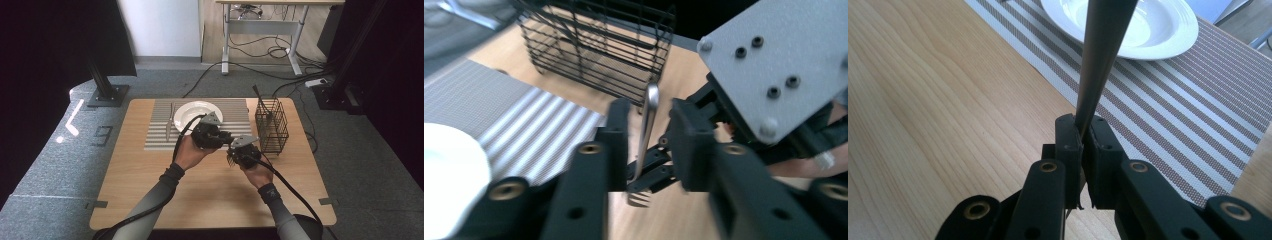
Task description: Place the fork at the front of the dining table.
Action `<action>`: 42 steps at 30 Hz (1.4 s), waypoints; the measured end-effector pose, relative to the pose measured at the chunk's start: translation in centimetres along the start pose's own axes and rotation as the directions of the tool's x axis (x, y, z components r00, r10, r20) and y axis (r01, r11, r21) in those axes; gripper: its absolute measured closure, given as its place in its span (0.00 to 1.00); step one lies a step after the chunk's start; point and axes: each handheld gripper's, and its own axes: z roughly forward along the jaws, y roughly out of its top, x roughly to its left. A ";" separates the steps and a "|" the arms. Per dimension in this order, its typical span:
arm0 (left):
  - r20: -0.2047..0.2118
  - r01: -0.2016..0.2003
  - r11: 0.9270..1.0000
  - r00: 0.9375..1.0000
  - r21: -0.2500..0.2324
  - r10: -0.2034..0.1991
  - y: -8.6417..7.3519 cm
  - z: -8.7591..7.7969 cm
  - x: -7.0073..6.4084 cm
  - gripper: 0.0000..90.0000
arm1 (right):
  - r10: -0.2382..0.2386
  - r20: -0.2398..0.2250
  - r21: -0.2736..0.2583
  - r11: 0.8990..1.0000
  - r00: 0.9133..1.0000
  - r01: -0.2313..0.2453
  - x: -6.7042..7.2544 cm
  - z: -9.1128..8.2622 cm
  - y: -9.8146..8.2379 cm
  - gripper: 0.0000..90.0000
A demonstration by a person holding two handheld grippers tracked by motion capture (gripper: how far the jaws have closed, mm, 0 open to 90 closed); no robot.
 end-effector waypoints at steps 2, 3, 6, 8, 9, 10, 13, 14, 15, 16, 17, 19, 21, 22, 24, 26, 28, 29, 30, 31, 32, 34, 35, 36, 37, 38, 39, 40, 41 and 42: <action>-0.035 -0.017 0.999 0.999 -0.027 0.016 -0.5 -0.5 -0.2 0.57 | 0.011 0.000 0.001 1.000 1.000 -0.011 -0.4 -0.1 0.0 0.94; -0.040 -0.017 0.999 0.999 -0.036 0.016 -0.8 -0.7 -0.1 0.53 | 0.013 0.003 0.002 1.000 1.000 -0.013 -0.5 -0.2 0.1 0.94; -0.049 -0.006 0.999 0.999 -0.045 0.004 -1.5 -0.9 -0.1 0.40 | 0.023 0.006 -0.002 1.000 1.000 -0.023 -0.7 -0.3 0.1 0.94; -0.077 0.011 0.999 0.997 -0.053 -0.015 -2.8 -1.2 0.0 0.27 | 0.033 0.011 -0.002 0.999 0.999 -0.033 -0.9 -0.3 0.2 0.94; -0.082 0.019 0.998 0.996 -0.055 -0.024 -3.3 -1.2 0.0 0.24 | 0.036 0.014 0.001 0.999 0.999 -0.036 -1.0 -0.3 0.2 0.94; -0.090 0.027 0.998 0.995 -0.057 -0.032 -3.8 -1.3 0.0 0.22 | 0.035 0.018 0.001 0.999 0.999 -0.035 -1.1 -0.3 0.2 0.94; -0.108 0.042 0.998 0.993 -0.056 -0.048 -4.9 -1.5 -0.1 0.18 | 0.048 0.023 0.007 0.999 0.999 -0.048 -1.3 -0.2 0.3 0.94; -0.111 0.045 0.998 0.993 -0.054 -0.051 -5.3 -1.6 -0.1 0.17 | 0.051 0.027 0.012 0.999 0.998 -0.052 -1.5 -0.2 0.4 0.94; -0.118 0.051 0.997 0.991 -0.053 -0.057 -5.8 -1.6 -0.1 0.16 | 0.061 0.031 0.012 0.998 0.998 -0.061 -1.7 -0.1 0.5 0.94; -0.122 0.058 0.997 0.990 -0.054 -0.064 -6.4 -1.7 -0.1 0.16 | 0.061 0.031 0.012 0.998 0.998 -0.061 -1.7 -0.1 0.5 0.94; -0.125 0.069 0.996 0.989 -0.051 -0.075 -7.1 -1.9 -0.2 0.15 | 0.064 0.031 0.012 0.998 0.997 -0.065 -1.9 -0.1 0.6 0.94; -0.136 0.085 0.995 0.987 -0.042 -0.090 -8.6 -2.0 -0.3 0.12 | 0.078 0.034 0.011 0.997 0.996 -0.079 -2.3 0.1 0.8 0.94; -0.143 0.097 0.995 0.985 -0.036 -0.101 -9.7 -2.2 -0.5 0.10 | 0.087 0.037 0.016 0.996 0.995 -0.088 -2.8 0.3 0.9 0.94; -0.148 0.101 0.994 0.983 -0.033 -0.105 -10.3 -2.2 -0.6 0.08 | 0.095 0.040 0.020 0.995 0.995 -0.096 -3.0 0.4 0.9 0.94; -0.154 0.109 0.994 0.982 -0.032 -0.112 -10.9 -2.2 -0.7 0.07 | 0.100 0.043 0.024 0.995 0.994 -0.101 -3.2 0.6 0.9 0.94; -0.183 0.120 0.993 0.976 -0.012 -0.121 -12.6 -2.3 -1.0 0.00 | 0.109 0.057 0.030 0.993 0.992 -0.111 -3.8 1.0 1.1 0.94; -0.190 0.123 0.992 0.974 -0.009 -0.122 -13.2 -2.3 -1.1 0.00 | 0.114 0.063 0.032 0.993 0.992 -0.116 -4.0 1.1 1.2 0.94; -0.194 0.134 0.991 0.972 -0.002 -0.132 -14.2 -2.3 -1.4 0.00 | 0.114 0.074 0.037 0.992 0.991 -0.117 -4.4 1.3 1.5 0.94; -0.194 0.138 0.990 0.972 0.004 -0.134 -14.8 -2.3 -1.5 0.00 | 0.116 0.081 0.036 0.992 0.990 -0.119 -4.6 1.4 1.6 0.94; -0.196 0.138 0.990 0.972 0.014 -0.133 -15.3 -2.3 -1.6 0.00 | 0.118 0.086 0.036 0.992 0.989 -0.121 -4.8 1.5 1.7 0.94; -0.202 0.141 0.990 0.970 0.025 -0.133 -15.9 -2.3 -1.8 0.00 | 0.117 0.093 0.036 0.992 0.989 -0.120 -5.0 1.6 1.8 0.94; -0.213 0.150 0.988 0.967 0.037 -0.139 -16.9 -2.3 -1.9 0.00 | 0.120 0.102 0.044 0.991 0.987 -0.125 -5.4 1.9 2.1 0.94; -0.211 0.161 0.986 0.966 0.042 -0.149 -17.4 -2.3 -2.0 0.00 | 0.119 0.108 0.048 0.991 0.987 -0.124 -5.6 2.1 2.2 0.94; -0.211 0.170 0.984 0.965 0.045 -0.157 -17.9 -2.3 -2.1 0.00 | 0.117 0.114 0.052 0.991 0.987 -0.123 -5.8 2.3 2.3 0.94; -0.211 0.176 0.983 0.964 0.053 -0.161 -18.3 -2.3 -2.1 0.00 | 0.118 0.118 0.061 0.990 0.986 -0.126 -5.9 2.5 2.4 0.94; -0.208 0.181 0.981 0.964 0.063 -0.165 -18.6 -2.2 -2.2 0.00 | 0.115 0.123 0.065 0.990 0.986 -0.123 -6.1 2.8 2.5 0.94; -0.208 0.183 0.981 0.964 0.067 -0.165 -18.9 -2.1 -2.4 0.00 | 0.113 0.127 0.069 0.990 0.985 -0.123 -6.3 3.0 2.6 0.94; -0.207 0.179 0.981 0.965 0.081 -0.159 -19.1 -2.1 -2.5 0.00 | 0.117 0.126 0.074 0.989 0.985 -0.127 -6.5 3.3 2.7 0.94; -0.207 0.174 0.980 0.967 0.092 -0.152 -19.3 -2.0 -2.6 0.00 | 0.129 0.124 0.079 0.987 0.984 -0.139 -6.6 3.6 2.7 0.94; -0.209 0.170 0.980 0.967 0.101 -0.146 -19.5 -1.8 -2.7 0.00 | 0.131 0.126 0.082 0.987 0.983 -0.142 -6.8 3.8 2.8 0.94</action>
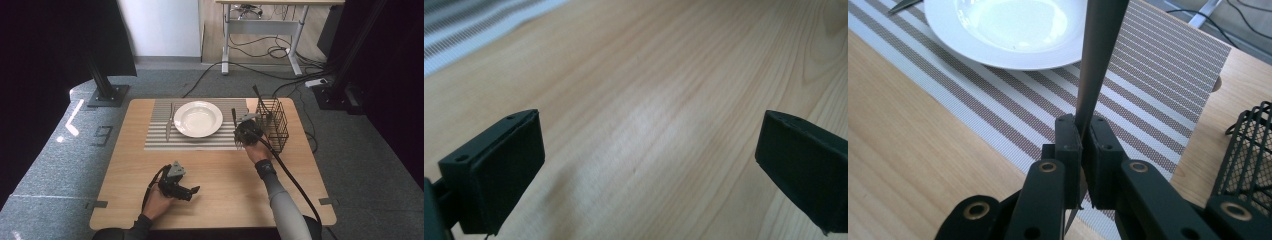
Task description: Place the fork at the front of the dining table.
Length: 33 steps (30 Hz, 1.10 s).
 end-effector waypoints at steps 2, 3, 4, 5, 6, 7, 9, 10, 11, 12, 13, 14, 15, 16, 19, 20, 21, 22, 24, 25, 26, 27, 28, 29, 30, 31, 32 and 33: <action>-0.004 -0.010 1.000 1.000 0.012 0.010 -0.2 0.1 -0.1 0.00 | 0.003 0.004 0.005 1.000 1.000 -0.003 -0.1 0.3 0.1 0.94; -0.008 -0.020 1.000 1.000 0.020 0.020 -0.3 0.2 -0.2 0.00 | 0.008 0.007 0.011 1.000 1.000 -0.008 -0.2 0.5 0.3 0.94; -0.014 -0.030 0.999 0.999 0.045 0.031 -0.4 0.5 -0.3 0.00 | 0.012 0.015 0.019 1.000 1.000 -0.013 -0.5 1.1 0.5 0.94; -0.018 -0.042 0.998 0.999 0.052 0.043 -0.3 0.6 -0.4 0.00 | 0.014 0.021 0.026 1.000 1.000 -0.014 -0.6 1.3 0.7 0.94; -0.022 -0.052 0.997 0.998 0.057 0.053 -0.3 0.6 -0.5 0.00 | 0.016 0.025 0.032 0.999 1.000 -0.016 -0.7 1.6 0.8 0.94; -0.026 -0.059 0.996 0.998 0.066 0.061 -0.3 0.8 -0.6 0.00 | 0.016 0.028 0.035 0.999 0.999 -0.017 -0.9 1.9 0.9 0.94; -0.028 -0.084 0.991 0.996 0.103 0.087 -0.2 1.0 -0.8 0.01 | 0.021 0.034 0.042 0.999 0.999 -0.023 -1.1 2.3 1.1 0.94; -0.028 -0.084 0.991 0.996 0.103 0.087 -0.2 1.0 -0.8 0.00 | 0.021 0.034 0.042 0.999 0.999 -0.023 -1.1 2.3 1.1 0.94; -0.018 -0.081 0.991 0.996 0.108 0.083 -0.2 1.0 -0.8 0.01 | 0.022 0.045 0.054 0.998 0.999 -0.024 -1.4 2.8 1.3 0.94; -0.012 -0.074 0.991 0.997 0.112 0.076 -0.2 1.0 -0.7 0.01 | 0.022 0.050 0.059 0.998 0.999 -0.025 -1.5 3.1 1.3 0.94; -0.012 -0.074 0.991 0.997 0.112 0.076 -0.2 1.0 -0.7 0.01 | 0.022 0.050 0.059 0.998 0.999 -0.025 -1.5 3.1 1.3 0.94; 0.000 -0.055 0.992 0.998 0.117 0.055 -0.1 1.1 -0.5 0.01 | 0.031 0.056 0.069 0.997 0.998 -0.034 -1.7 3.6 1.3 0.94; 0.002 -0.050 0.992 0.999 0.119 0.051 -0.1 1.1 -0.5 0.01 | 0.034 0.058 0.073 0.997 0.998 -0.039 -1.8 3.8 1.3 0.94; 0.001 -0.050 0.992 0.999 0.119 0.050 -0.1 1.1 -0.4 0.01 | 0.038 0.062 0.077 0.996 0.997 -0.043 -1.9 4.0 1.2 0.94; 0.001 -0.051 0.992 0.999 0.118 0.051 -0.1 1.1 -0.5 0.01 | 0.043 0.070 0.087 0.995 0.997 -0.049 -2.0 4.5 1.2 0.94; 0.002 -0.051 0.992 0.999 0.118 0.051 -0.1 1.1 -0.5 0.01 | 0.058 0.072 0.086 0.994 0.996 -0.064 -2.2 4.9 1.2 0.93; 0.003 -0.049 0.992 0.999 0.116 0.049 -0.2 1.1 -0.5 0.01 | 0.066 0.074 0.087 0.994 0.995 -0.073 -2.2 5.1 1.3 0.93; 0.003 -0.051 0.992 0.999 0.117 0.051 -0.1 1.1 -0.4 0.01 | 0.070 0.078 0.090 0.993 0.995 -0.077 -2.2 5.3 1.3 0.93; 0.004 -0.053 0.992 0.999 0.117 0.053 -0.2 1.1 -0.4 0.01 | 0.070 0.089 0.097 0.992 0.994 -0.079 -2.3 5.7 1.5 0.94; 0.004 -0.054 0.992 0.999 0.118 0.054 -0.1 1.1 -0.5 0.01 | 0.071 0.093 0.105 0.991 0.993 -0.080 -2.4 5.9 1.5 0.94; 0.005 -0.055 0.992 0.999 0.118 0.054 -0.1 1.1 -0.4 0.01 | 0.071 0.101 0.110 0.991 0.992 -0.082 -2.4 6.2 1.5 0.94; 0.005 -0.055 0.992 0.999 0.117 0.054 -0.1 1.1 -0.4 0.01 | 0.068 0.109 0.114 0.990 0.992 -0.080 -2.4 6.4 1.6 0.94; 0.006 -0.053 0.992 0.999 0.117 0.053 -0.2 1.1 -0.5 0.02 | 0.071 0.116 0.120 0.989 0.991 -0.085 -2.5 6.6 1.6 0.94; 0.006 -0.053 0.992 0.999 0.117 0.053 -0.2 1.1 -0.5 0.02 | 0.071 0.116 0.120 0.989 0.991 -0.085 -2.5 6.6 1.6 0.94; 0.007 -0.054 0.992 0.999 0.117 0.053 -0.2 1.1 -0.5 0.02 | 0.074 0.123 0.127 0.988 0.990 -0.090 -2.5 7.1 1.7 0.94; 0.007 -0.054 0.992 0.999 0.117 0.053 -0.2 1.1 -0.5 0.02 | 0.074 0.123 0.127 0.988 0.990 -0.090 -2.5 7.1 1.7 0.94; 0.007 -0.054 0.992 0.999 0.117 0.054 -0.2 1.1 -0.5 0.02 | 0.074 0.132 0.139 0.986 0.989 -0.093 -2.5 7.6 1.7 0.94; 0.008 -0.056 0.992 0.998 0.116 0.055 -0.2 1.1 -0.5 0.02 | 0.075 0.138 0.147 0.985 0.988 -0.095 -2.5 7.9 1.7 0.94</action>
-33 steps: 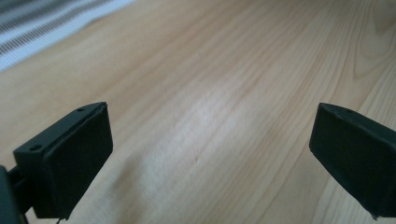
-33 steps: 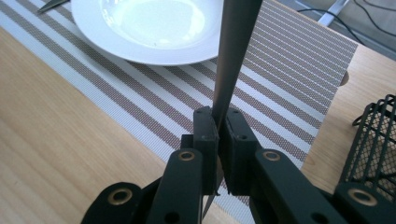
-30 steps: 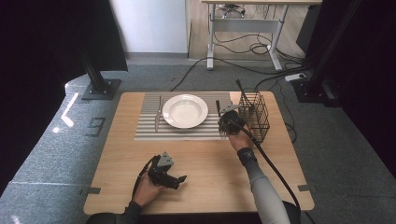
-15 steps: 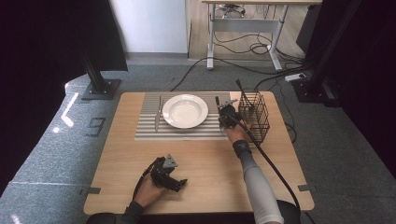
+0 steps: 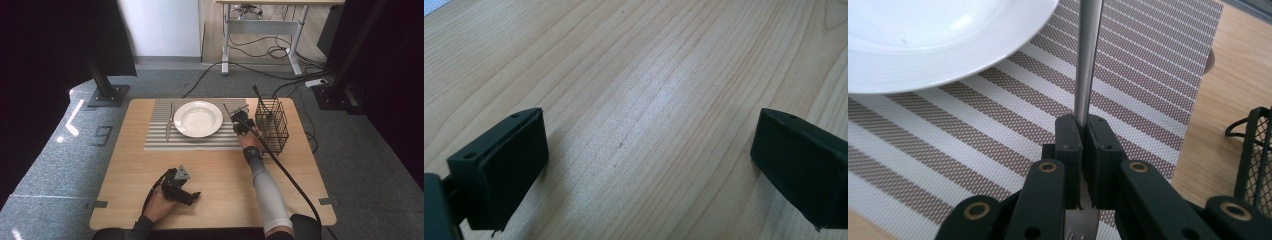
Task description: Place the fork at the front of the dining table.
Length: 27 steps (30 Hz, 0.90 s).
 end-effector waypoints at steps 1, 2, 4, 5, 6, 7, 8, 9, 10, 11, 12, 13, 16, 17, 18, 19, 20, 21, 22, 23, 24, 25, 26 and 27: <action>0.000 0.000 1.000 1.000 0.000 0.000 0.0 0.0 0.0 0.02 | 0.000 0.000 0.000 1.000 1.000 0.000 0.0 0.0 0.0 0.94; 0.000 0.000 1.000 1.000 0.000 0.000 0.0 0.0 0.0 0.02 | 0.003 0.007 0.005 1.000 1.000 -0.003 0.0 0.3 0.0 0.94; 0.001 0.000 1.000 1.000 -0.001 0.000 0.0 0.0 0.0 0.02 | 0.013 0.021 0.018 1.000 1.000 -0.013 -0.1 0.9 0.1 0.94; 0.001 0.000 1.000 1.000 -0.001 0.000 0.0 0.0 0.0 0.02 | 0.013 0.021 0.018 1.000 1.000 -0.013 -0.1 0.9 0.1 0.94; 0.001 0.000 1.000 1.000 -0.001 0.000 0.0 0.0 0.0 0.02 | 0.013 0.024 0.023 1.000 1.000 -0.014 -0.1 1.1 0.1 0.94; 0.001 -0.001 1.000 1.000 -0.001 0.001 0.0 0.0 0.0 0.02 | 0.016 0.024 0.030 0.999 1.000 -0.017 -0.2 1.4 0.1 0.94; 0.001 0.000 1.000 1.000 -0.001 0.000 0.0 0.0 0.0 0.02 | 0.015 0.026 0.034 0.999 1.000 -0.016 -0.2 1.6 0.2 0.94; 0.001 0.000 1.000 1.000 -0.001 0.000 0.0 0.0 0.0 0.02 | 0.015 0.029 0.038 0.999 0.999 -0.016 -0.2 1.7 0.2 0.94; 0.001 -0.001 1.000 1.000 -0.001 0.001 0.0 0.0 0.0 0.02 | 0.013 0.031 0.041 0.999 0.999 -0.015 -0.2 1.9 0.2 0.94; 0.002 -0.001 1.000 1.000 -0.002 0.001 0.0 0.0 0.0 0.03 | 0.015 0.033 0.052 0.999 0.999 -0.017 -0.3 2.3 0.2 0.94; 0.002 -0.001 1.000 1.000 -0.002 0.001 0.0 0.0 0.0 0.03 | 0.014 0.036 0.056 0.998 0.999 -0.016 -0.3 2.4 0.2 0.94; 0.002 -0.001 1.000 1.000 -0.002 0.001 0.0 0.0 0.0 0.03 | 0.015 0.036 0.059 0.998 0.999 -0.017 -0.3 2.6 0.2 0.94; 0.002 0.000 1.000 1.000 -0.003 0.000 0.0 0.0 0.0 0.03 | 0.020 0.033 0.065 0.998 0.999 -0.022 -0.3 2.9 0.2 0.93; 0.002 -0.002 1.000 1.000 -0.002 0.002 0.0 0.0 0.0 0.03 | 0.015 0.035 0.073 0.997 0.999 -0.018 -0.4 3.2 0.1 0.93; 0.002 -0.002 1.000 1.000 -0.001 0.002 0.0 0.0 0.0 0.03 | 0.020 0.037 0.075 0.997 0.999 -0.022 -0.4 3.3 0.1 0.93; 0.002 -0.002 1.000 1.000 -0.001 0.002 0.0 0.0 0.0 0.03 | 0.022 0.039 0.072 0.997 0.999 -0.025 -0.5 3.4 0.1 0.93; 0.002 -0.002 1.000 1.000 -0.002 0.002 0.0 0.0 0.0 0.03 | 0.025 0.037 0.075 0.997 0.999 -0.028 -0.5 3.4 0.1 0.93; 0.002 -0.002 1.000 1.000 -0.002 0.002 0.0 0.0 0.0 0.03 | 0.027 0.036 0.074 0.997 0.999 -0.030 -0.6 3.4 0.2 0.93; 0.002 -0.002 1.000 1.000 -0.002 0.002 0.0 0.0 0.0 0.03 | 0.026 0.036 0.072 0.997 0.999 -0.028 -0.7 3.4 0.2 0.92; 0.002 -0.002 1.000 1.000 -0.002 0.002 0.0 0.0 0.0 0.03 | 0.026 0.034 0.074 0.997 0.999 -0.028 -0.7 3.4 0.2 0.92; 0.002 -0.002 1.000 1.000 -0.002 0.002 0.0 0.0 0.0 0.03 | 0.030 0.032 0.073 0.997 0.999 -0.032 -0.8 3.4 0.2 0.92; 0.002 -0.002 1.000 1.000 -0.002 0.002 0.0 0.0 0.0 0.03 | 0.030 0.032 0.073 0.997 0.999 -0.032 -0.8 3.4 0.2 0.92; 0.002 -0.002 1.000 1.000 -0.002 0.002 0.0 0.0 0.0 0.03 | 0.037 0.029 0.073 0.997 0.999 -0.039 -0.9 3.4 0.2 0.91; 0.003 -0.002 1.000 1.000 -0.003 0.002 0.0 0.0 0.0 0.03 | 0.036 0.029 0.072 0.997 0.999 -0.038 -0.9 3.4 0.2 0.91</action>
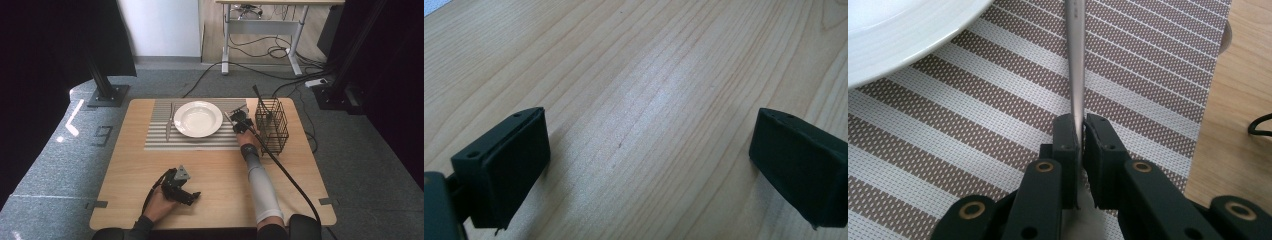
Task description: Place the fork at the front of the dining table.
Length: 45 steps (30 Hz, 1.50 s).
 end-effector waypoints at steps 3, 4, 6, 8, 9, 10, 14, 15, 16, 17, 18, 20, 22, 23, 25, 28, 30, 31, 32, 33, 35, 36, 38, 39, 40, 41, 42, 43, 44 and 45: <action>0.000 0.000 1.000 1.000 -0.001 0.000 0.0 0.0 0.0 0.03 | 0.000 -0.001 -0.010 1.000 1.000 0.000 0.0 -0.3 0.1 0.83; 0.000 -0.001 1.000 1.000 -0.001 0.001 0.0 0.0 0.0 0.03 | 0.001 -0.004 -0.014 1.000 1.000 -0.001 0.0 -0.5 0.1 0.78; 0.001 -0.001 1.000 1.000 -0.001 0.001 0.0 0.0 0.0 0.03 | 0.003 -0.009 -0.016 1.000 1.000 -0.003 0.0 -0.7 0.1 0.73; 0.001 -0.002 1.000 1.000 -0.002 0.002 0.0 0.0 0.0 0.04 | 0.009 -0.015 -0.029 1.000 1.000 -0.009 0.2 -1.5 0.0 0.65; 0.001 -0.004 1.000 1.000 -0.003 0.004 0.0 0.0 0.0 0.04 | 0.027 -0.044 -0.034 0.999 0.999 -0.029 0.2 -2.1 -0.4 0.56; 0.001 -0.004 1.000 1.000 -0.003 0.004 0.0 0.0 0.0 0.04 | 0.027 -0.044 -0.034 0.999 0.999 -0.029 0.2 -2.1 -0.4 0.56; 0.004 -0.004 1.000 1.000 -0.006 0.004 0.0 0.0 -0.1 0.05 | 0.032 -0.039 -0.028 0.999 0.999 -0.033 0.7 -3.3 -1.9 0.47; 0.005 -0.006 1.000 1.000 -0.006 0.006 0.0 0.0 -0.1 0.05 | 0.034 -0.030 -0.025 0.999 0.999 -0.035 0.8 -3.5 -2.2 0.46; 0.007 -0.010 1.000 1.000 -0.007 0.010 0.0 0.0 -0.1 0.05 | 0.024 -0.003 -0.019 1.000 1.000 -0.024 0.9 -3.7 -2.9 0.44; 0.007 -0.010 1.000 1.000 -0.007 0.010 0.0 0.0 -0.1 0.06 | 0.024 -0.003 -0.019 1.000 1.000 -0.024 0.9 -3.7 -2.9 0.44; 0.007 -0.011 1.000 1.000 -0.007 0.011 0.0 0.0 -0.1 0.06 | 0.020 0.014 -0.010 1.000 1.000 -0.020 0.9 -3.8 -3.1 0.43; 0.008 -0.011 1.000 1.000 -0.008 0.011 0.0 0.0 -0.1 0.06 | 0.014 0.046 0.018 1.000 0.999 -0.015 1.1 -3.6 -3.5 0.43; 0.008 -0.013 1.000 1.000 -0.007 0.013 0.0 0.0 -0.1 0.06 | 0.020 0.040 0.054 0.998 0.999 -0.023 1.3 -3.3 -3.8 0.49; 0.008 -0.013 1.000 1.000 -0.007 0.013 0.0 0.0 -0.1 0.06 | 0.033 0.028 0.050 0.998 0.999 -0.034 1.3 -3.4 -3.9 0.51; 0.008 -0.013 1.000 1.000 -0.007 0.013 0.0 0.0 -0.1 0.06 | 0.034 -0.001 0.050 0.998 0.999 -0.034 1.5 -3.5 -4.0 0.54; 0.008 -0.012 1.000 1.000 -0.008 0.013 0.0 0.0 -0.1 0.06 | 0.020 -0.027 0.043 0.999 0.999 -0.019 1.8 -3.6 -4.0 0.55; 0.008 -0.012 1.000 1.000 -0.008 0.012 0.0 0.0 -0.1 0.06 | -0.003 -0.103 0.018 1.000 0.995 0.005 2.8 -3.7 -4.1 0.56; 0.008 -0.012 1.000 1.000 -0.007 0.012 0.0 0.0 -0.1 0.06 | -0.016 -0.126 0.005 1.000 0.992 0.017 3.2 -3.8 -4.1 0.55; 0.008 -0.012 1.000 1.000 -0.007 0.012 0.0 0.0 -0.1 0.06 | -0.016 -0.126 0.005 1.000 0.992 0.017 3.2 -3.8 -4.1 0.55; 0.008 -0.012 1.000 1.000 -0.007 0.012 0.0 0.0 -0.1 0.06 | -0.031 -0.153 -0.012 1.000 0.988 0.029 3.7 -3.8 -4.1 0.55; 0.008 -0.012 1.000 1.000 -0.006 0.012 0.0 -0.1 -0.1 0.06 | -0.053 -0.204 -0.046 0.998 0.977 0.044 4.5 -4.2 -4.1 0.53; 0.007 -0.013 1.000 1.000 -0.006 0.013 0.0 -0.1 -0.1 0.06 | -0.060 -0.209 -0.064 0.997 0.976 0.048 4.7 -4.6 -4.0 0.52; 0.008 -0.013 1.000 1.000 -0.007 0.013 0.0 -0.1 -0.1 0.06 | -0.057 -0.207 -0.093 0.995 0.977 0.039 4.6 -5.7 -3.9 0.55; 0.008 -0.012 1.000 1.000 -0.008 0.012 0.0 0.0 -0.1 0.06 | -0.060 -0.204 -0.099 0.994 0.977 0.041 4.4 -6.1 -3.9 0.59; 0.009 -0.010 1.000 1.000 -0.008 0.010 0.0 0.0 -0.1 0.06 | -0.069 -0.194 -0.110 0.993 0.979 0.048 4.1 -6.6 -4.1 0.64; 0.009 -0.011 1.000 1.000 -0.008 0.011 0.0 0.0 -0.1 0.06 | -0.071 -0.188 -0.122 0.991 0.980 0.048 3.9 -6.9 -4.3 0.69; 0.009 -0.012 1.000 1.000 -0.007 0.013 0.0 0.0 -0.1 0.06 | -0.075 -0.195 -0.123 0.991 0.978 0.052 3.7 -7.0 -4.5 0.72; 0.010 -0.013 1.000 1.000 -0.007 0.013 0.0 0.0 -0.1 0.06 | -0.094 -0.198 -0.104 0.992 0.976 0.074 3.6 -6.6 -5.0 0.77; 0.010 -0.014 1.000 1.000 -0.007 0.014 0.0 0.0 -0.1 0.06 | -0.102 -0.192 -0.098 0.992 0.976 0.084 3.7 -6.5 -5.1 0.78; 0.010 -0.014 1.000 1.000 -0.007 0.014 0.0 0.0 -0.1 0.06 | -0.112 -0.187 -0.093 0.991 0.976 0.096 3.7 -6.2 -5.2 0.79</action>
